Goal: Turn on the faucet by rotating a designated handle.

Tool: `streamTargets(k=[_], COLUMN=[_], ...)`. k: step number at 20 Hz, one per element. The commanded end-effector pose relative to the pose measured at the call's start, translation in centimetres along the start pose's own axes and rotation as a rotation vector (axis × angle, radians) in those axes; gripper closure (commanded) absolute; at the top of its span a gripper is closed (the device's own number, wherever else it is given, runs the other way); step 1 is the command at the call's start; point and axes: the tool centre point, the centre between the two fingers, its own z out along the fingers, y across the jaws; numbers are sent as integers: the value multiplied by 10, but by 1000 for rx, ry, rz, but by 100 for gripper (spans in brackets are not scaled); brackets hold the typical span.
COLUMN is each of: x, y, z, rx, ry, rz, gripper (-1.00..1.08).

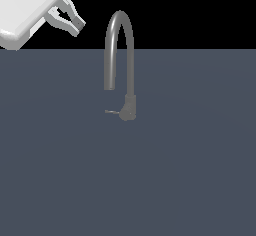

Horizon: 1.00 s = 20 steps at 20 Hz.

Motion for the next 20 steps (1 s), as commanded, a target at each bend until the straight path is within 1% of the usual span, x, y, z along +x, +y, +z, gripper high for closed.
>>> streamTargets(k=[1,9,20], x=[10,35,63], y=[-5,-20,-39], z=[6,25,52], rx=[-52,-203,-394], ry=[-4,-18,-37], rz=[-52,-200,-385], gripper=[108,108,108])
